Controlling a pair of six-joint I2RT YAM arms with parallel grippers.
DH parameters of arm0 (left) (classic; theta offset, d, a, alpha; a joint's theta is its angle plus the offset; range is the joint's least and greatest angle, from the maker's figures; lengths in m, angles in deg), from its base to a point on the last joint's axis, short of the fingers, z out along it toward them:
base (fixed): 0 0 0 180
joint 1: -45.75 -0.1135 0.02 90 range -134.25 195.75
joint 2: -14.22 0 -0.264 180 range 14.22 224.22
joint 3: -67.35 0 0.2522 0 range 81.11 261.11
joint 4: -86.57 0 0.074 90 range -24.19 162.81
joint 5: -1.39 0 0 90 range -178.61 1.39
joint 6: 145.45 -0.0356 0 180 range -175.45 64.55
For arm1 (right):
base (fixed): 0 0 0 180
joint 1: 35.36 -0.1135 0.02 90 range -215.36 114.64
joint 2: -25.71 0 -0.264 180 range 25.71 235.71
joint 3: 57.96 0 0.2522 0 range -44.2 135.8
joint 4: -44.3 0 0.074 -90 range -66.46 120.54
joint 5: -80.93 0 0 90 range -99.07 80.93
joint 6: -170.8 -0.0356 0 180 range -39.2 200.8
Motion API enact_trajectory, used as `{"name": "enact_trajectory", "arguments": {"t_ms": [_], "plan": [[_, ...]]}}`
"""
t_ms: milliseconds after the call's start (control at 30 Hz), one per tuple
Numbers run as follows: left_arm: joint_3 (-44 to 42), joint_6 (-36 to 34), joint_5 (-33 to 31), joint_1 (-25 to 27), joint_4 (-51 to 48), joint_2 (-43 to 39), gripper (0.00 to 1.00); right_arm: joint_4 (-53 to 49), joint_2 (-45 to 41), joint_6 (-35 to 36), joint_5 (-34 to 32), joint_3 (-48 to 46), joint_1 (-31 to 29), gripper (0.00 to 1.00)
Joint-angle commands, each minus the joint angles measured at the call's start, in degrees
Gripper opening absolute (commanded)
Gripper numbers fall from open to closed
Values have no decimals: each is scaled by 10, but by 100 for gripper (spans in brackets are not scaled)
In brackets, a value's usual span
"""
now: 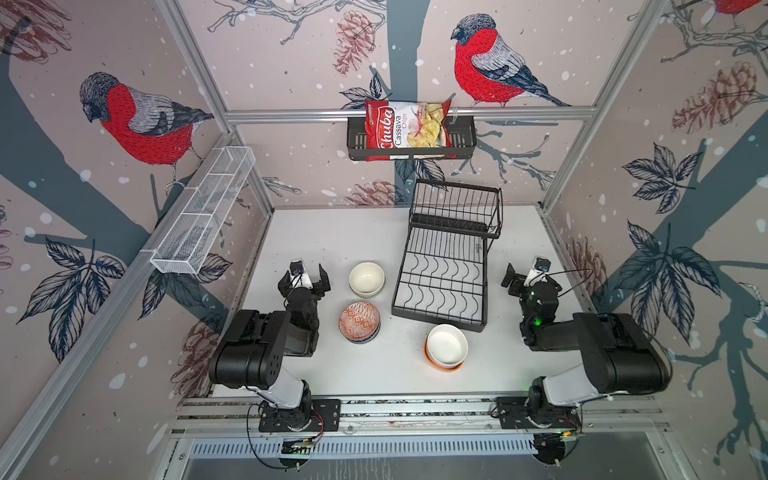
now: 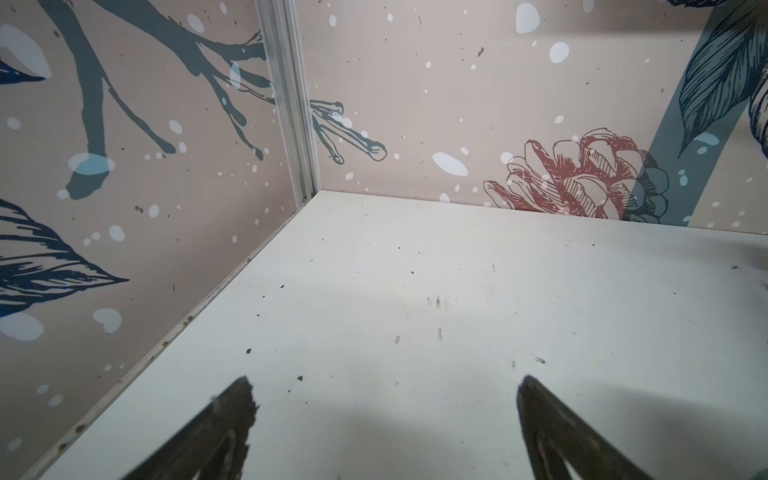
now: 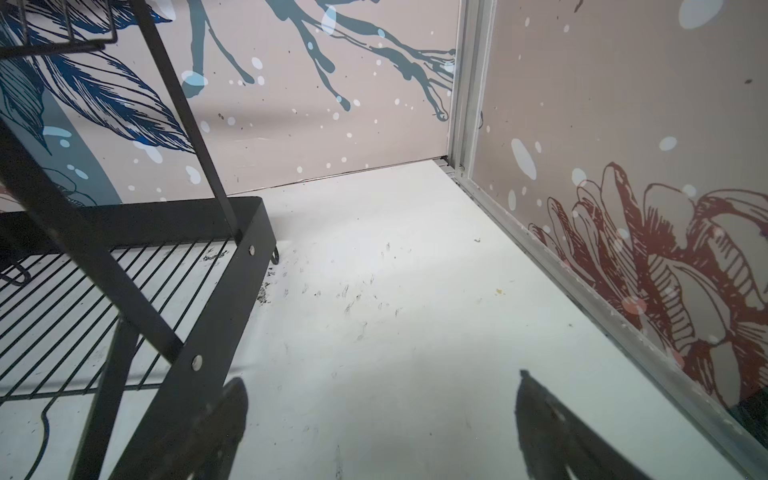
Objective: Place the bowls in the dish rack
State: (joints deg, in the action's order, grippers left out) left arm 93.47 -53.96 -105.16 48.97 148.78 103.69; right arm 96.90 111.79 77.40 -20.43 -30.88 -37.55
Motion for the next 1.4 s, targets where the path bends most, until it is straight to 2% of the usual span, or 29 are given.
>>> {"name": "enact_trajectory", "arguments": {"t_ms": [0,1067,1167,1367], "plan": [[-5,-5,2,2,21,0,98,24,0,-8,6,1,2,100],[-9,-12,17,1,26,-4,98,24,-3,-10,-4,1,0,100],[-23,-11,13,1,26,-40,98,-17,-26,-14,-11,13,0,100],[11,-6,0,2,-121,-151,98,-141,-102,-21,-44,47,-15,100]]}}
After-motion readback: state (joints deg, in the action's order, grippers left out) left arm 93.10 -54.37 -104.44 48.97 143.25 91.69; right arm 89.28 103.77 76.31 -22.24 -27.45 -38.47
